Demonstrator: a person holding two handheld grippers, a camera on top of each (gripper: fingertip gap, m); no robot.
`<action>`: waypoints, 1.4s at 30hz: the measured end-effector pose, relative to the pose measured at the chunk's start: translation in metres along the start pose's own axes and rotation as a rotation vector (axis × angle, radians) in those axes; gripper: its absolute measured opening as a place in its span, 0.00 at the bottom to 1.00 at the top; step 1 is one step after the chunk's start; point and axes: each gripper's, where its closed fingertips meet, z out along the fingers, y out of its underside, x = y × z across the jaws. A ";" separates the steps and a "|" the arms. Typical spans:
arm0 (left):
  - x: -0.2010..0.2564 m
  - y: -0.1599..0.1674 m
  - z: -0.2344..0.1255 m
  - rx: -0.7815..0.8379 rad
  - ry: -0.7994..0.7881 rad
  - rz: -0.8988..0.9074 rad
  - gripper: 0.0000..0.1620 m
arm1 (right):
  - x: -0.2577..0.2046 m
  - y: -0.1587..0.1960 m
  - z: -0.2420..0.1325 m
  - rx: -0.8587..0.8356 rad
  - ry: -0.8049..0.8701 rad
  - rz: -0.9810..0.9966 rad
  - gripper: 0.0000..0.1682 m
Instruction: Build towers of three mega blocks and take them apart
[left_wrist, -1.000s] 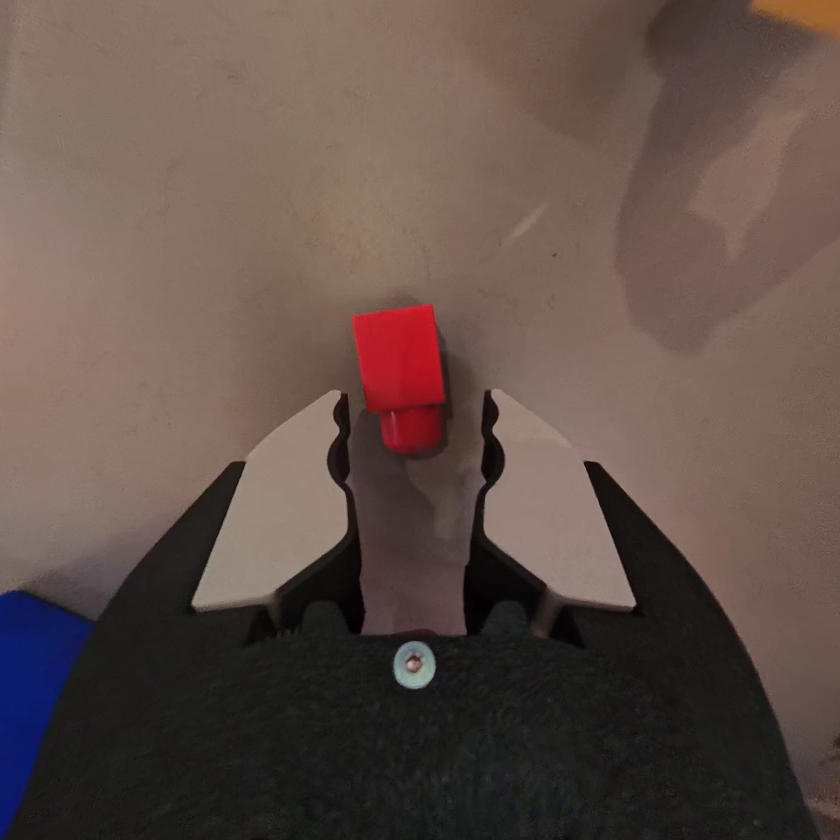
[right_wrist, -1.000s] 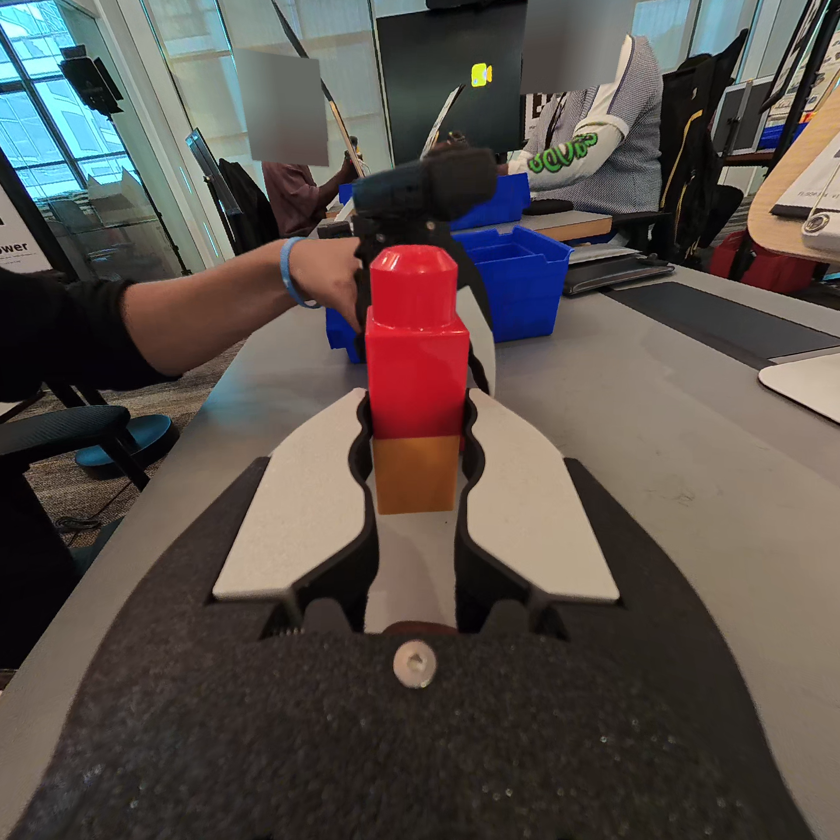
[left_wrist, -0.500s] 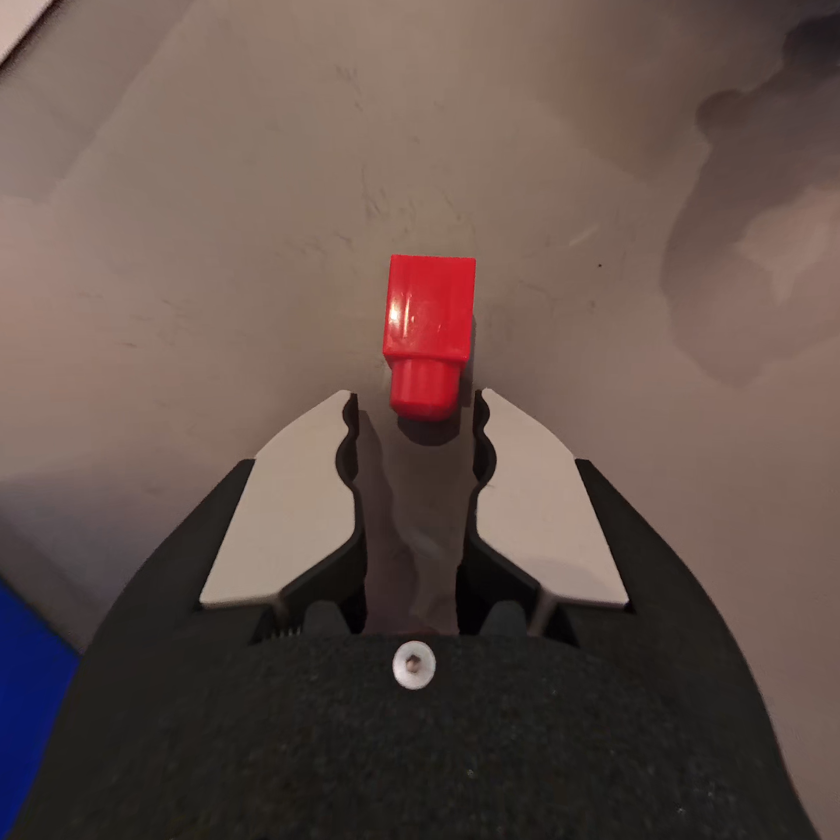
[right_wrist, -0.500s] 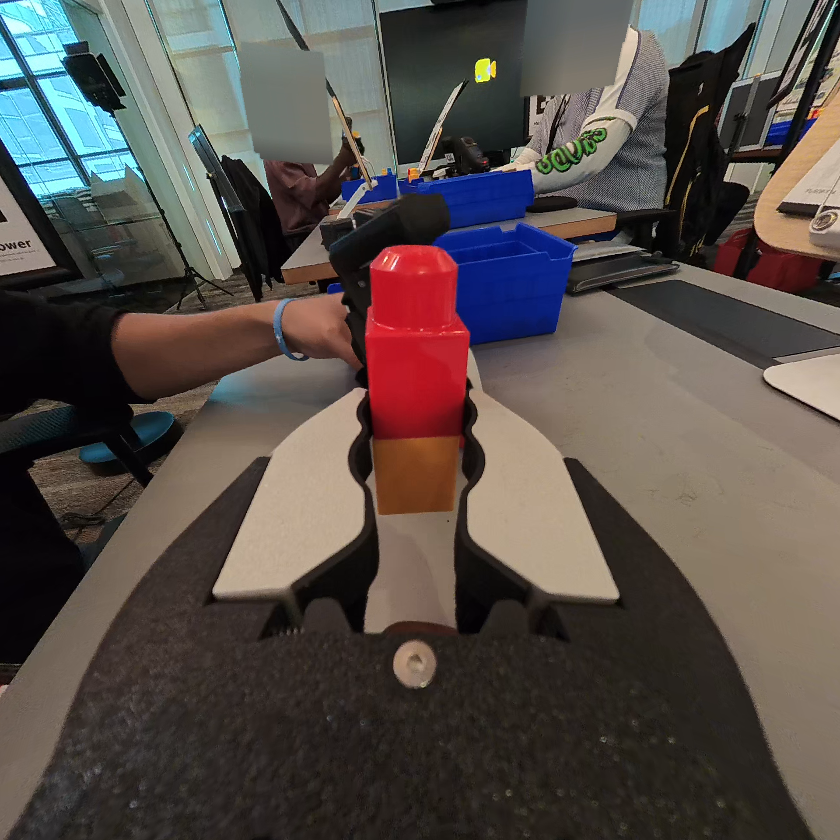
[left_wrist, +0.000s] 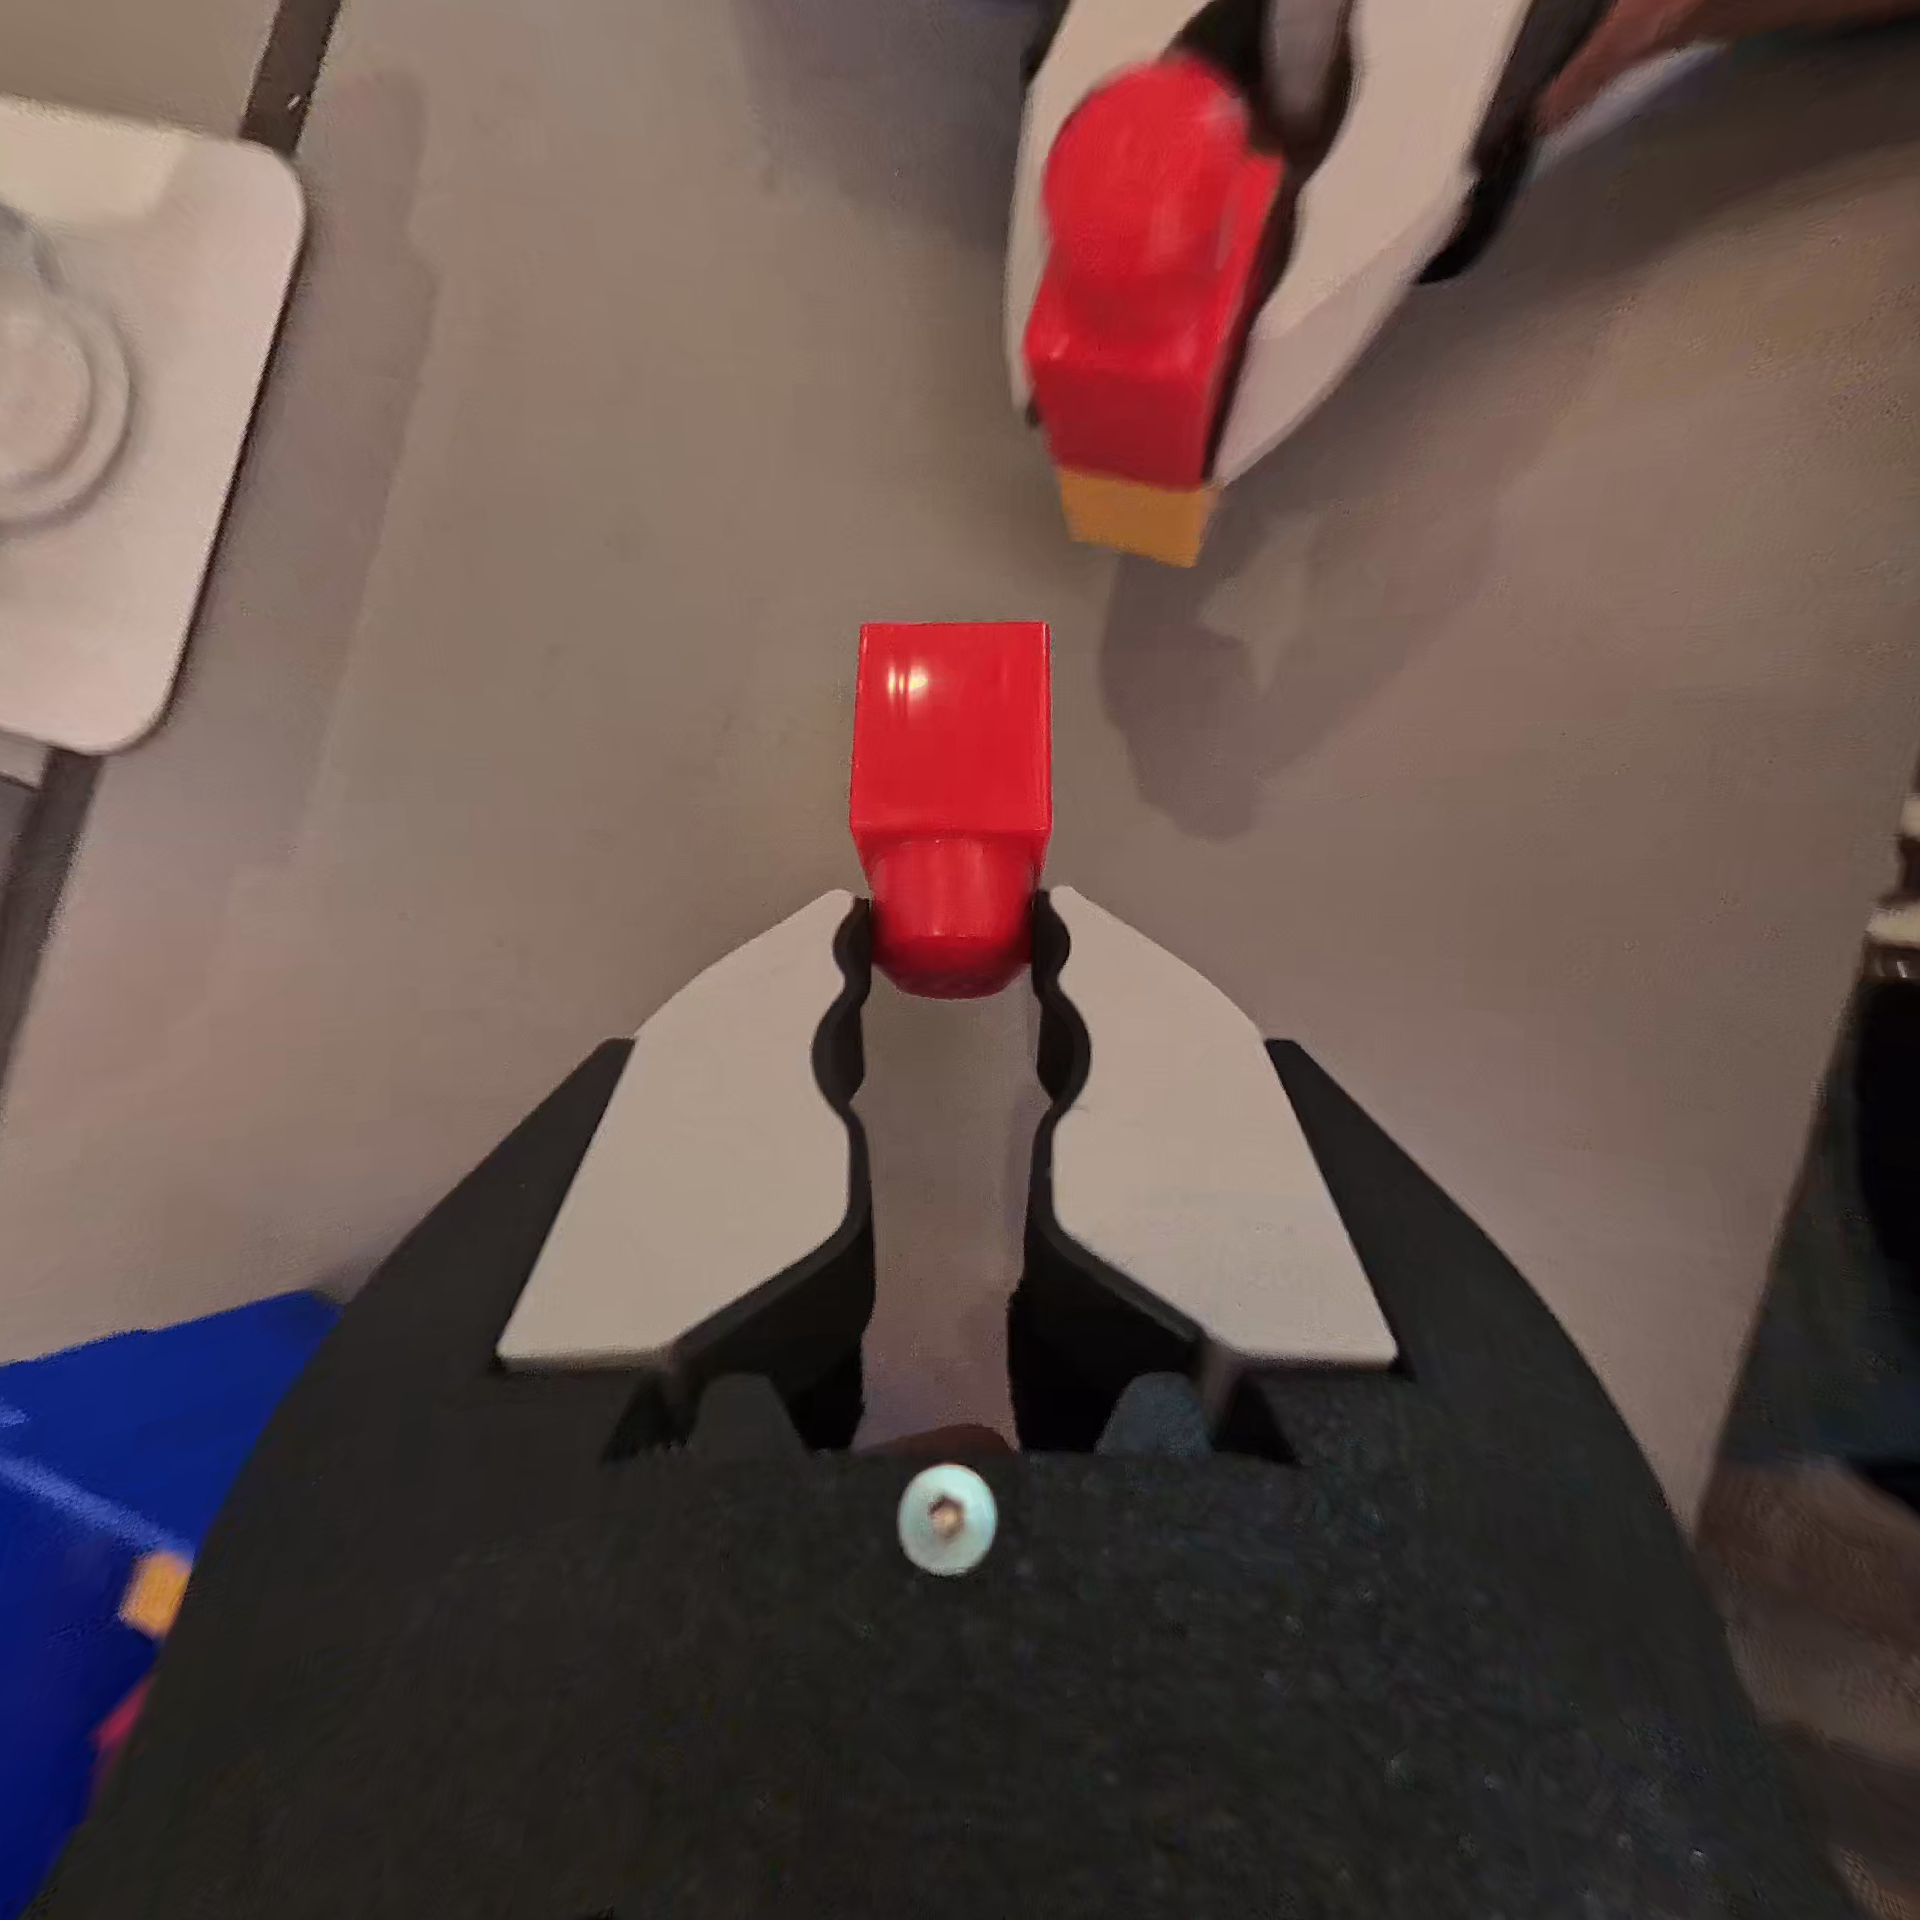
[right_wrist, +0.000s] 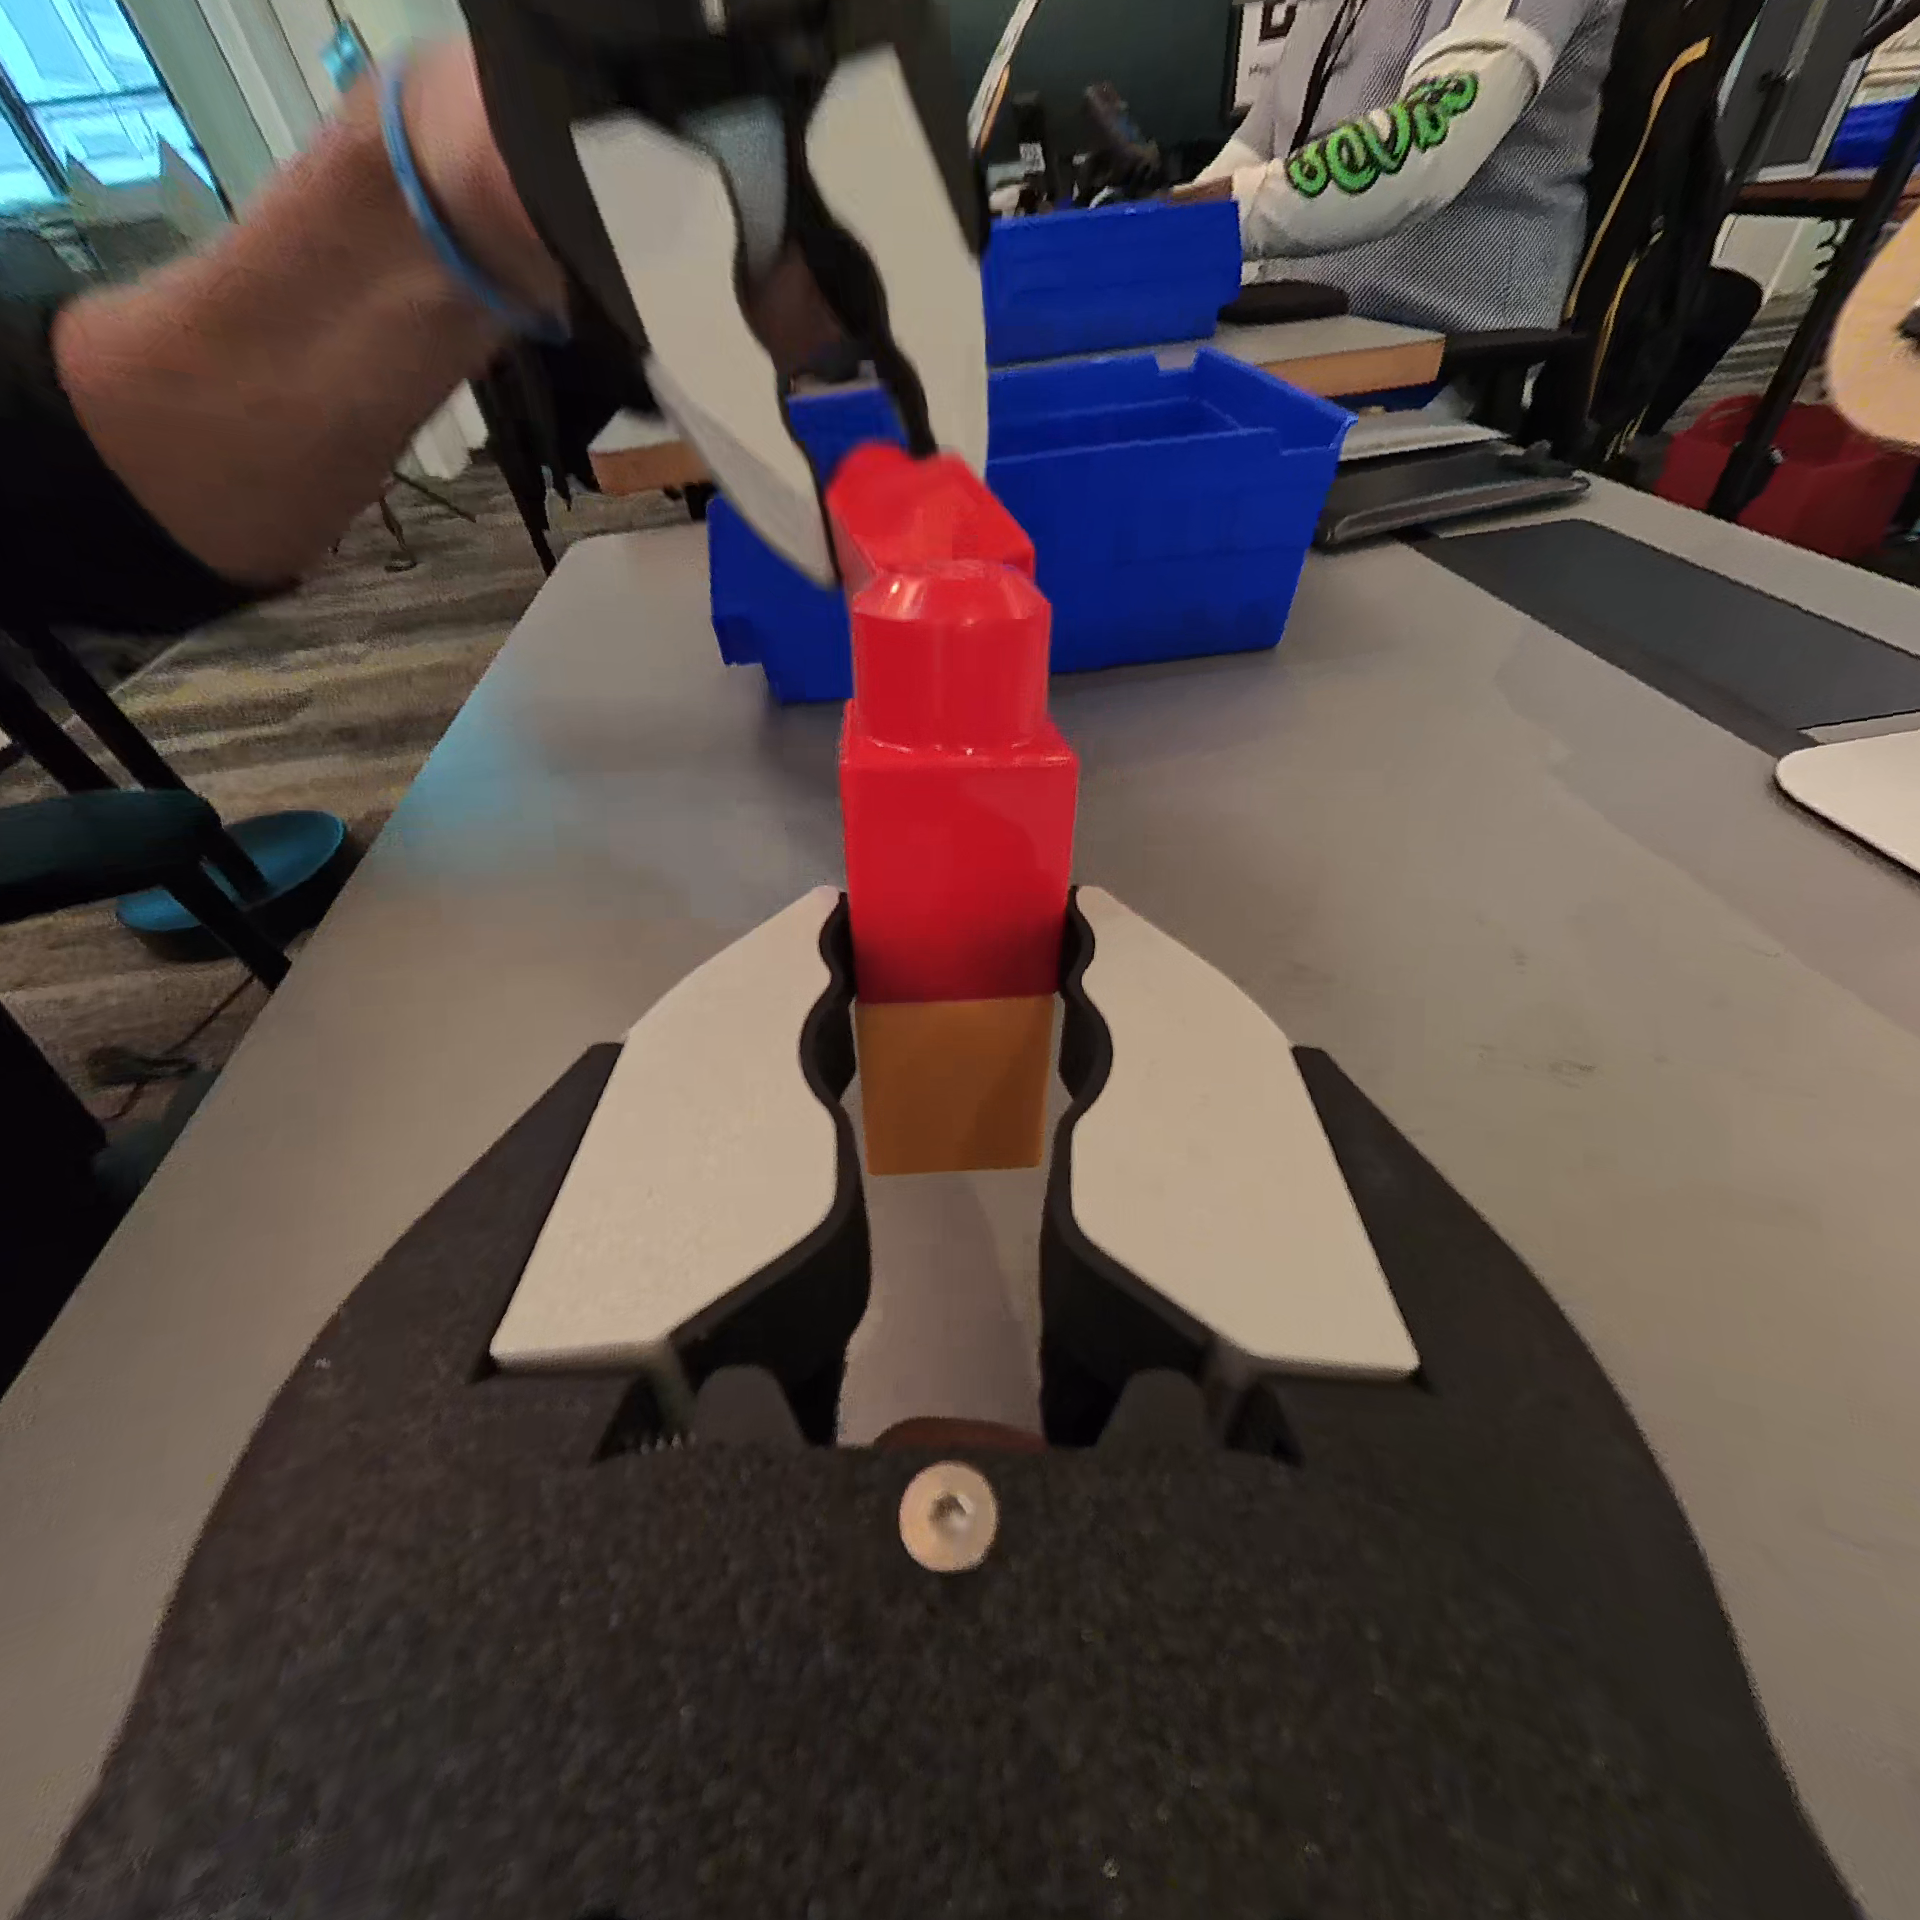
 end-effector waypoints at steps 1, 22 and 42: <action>0.003 -0.007 -0.009 -0.044 0.025 0.047 0.18 | -0.002 0.002 0.002 -0.014 -0.005 -0.006 0.21; 0.022 -0.072 -0.010 -0.231 0.260 0.221 0.18 | -0.011 0.006 0.010 -0.062 -0.020 -0.018 0.21; 0.025 -0.108 0.007 0.099 0.490 0.063 0.18 | -0.015 0.007 0.007 -0.051 -0.077 0.053 0.21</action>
